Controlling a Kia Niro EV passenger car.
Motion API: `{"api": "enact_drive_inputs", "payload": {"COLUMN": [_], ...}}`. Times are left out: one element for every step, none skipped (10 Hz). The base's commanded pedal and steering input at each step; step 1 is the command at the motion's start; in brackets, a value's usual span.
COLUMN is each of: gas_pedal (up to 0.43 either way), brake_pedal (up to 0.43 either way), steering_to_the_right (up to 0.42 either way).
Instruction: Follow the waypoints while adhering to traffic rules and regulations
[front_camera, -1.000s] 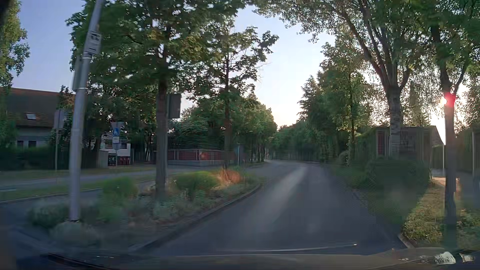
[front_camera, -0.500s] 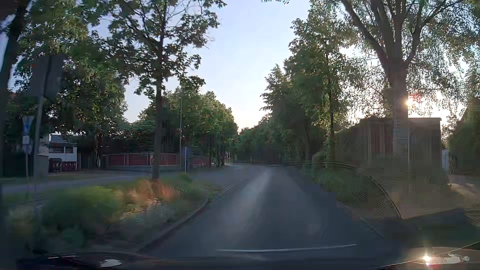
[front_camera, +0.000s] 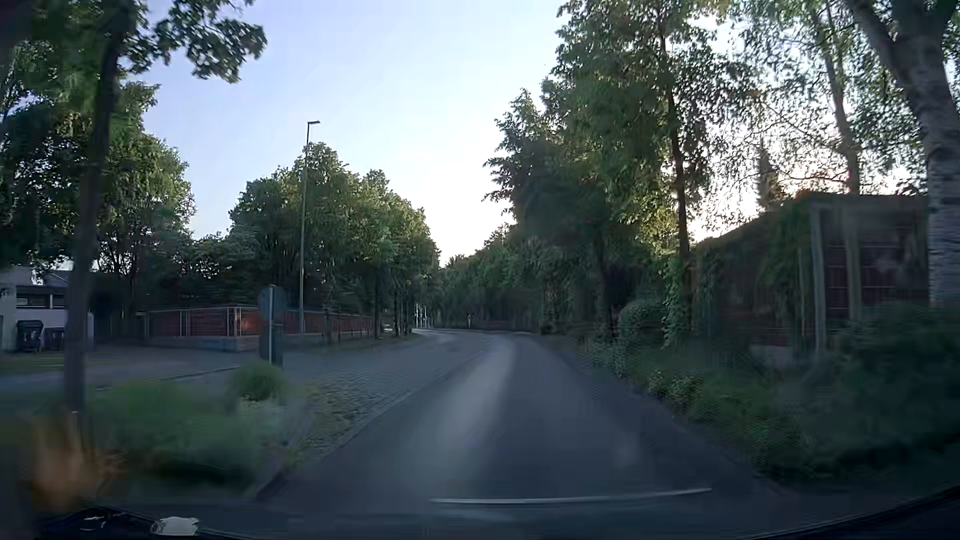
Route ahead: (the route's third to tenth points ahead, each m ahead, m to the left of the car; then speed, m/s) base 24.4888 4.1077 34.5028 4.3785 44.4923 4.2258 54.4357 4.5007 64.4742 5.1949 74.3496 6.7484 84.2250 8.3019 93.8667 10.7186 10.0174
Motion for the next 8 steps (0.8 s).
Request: {"api": "enact_drive_inputs", "payload": {"gas_pedal": [0.358, 0.37, 0.37, 0.37, 0.37, 0.37, 0.378, 0.378], "brake_pedal": [0.018, 0.018, 0.012, 0.018, 0.018, 0.018, 0.006, 0.018], "steering_to_the_right": [0.008, 0.008, 0.006, 0.006, 0.009, 0.01, 0.009, 0.008]}}
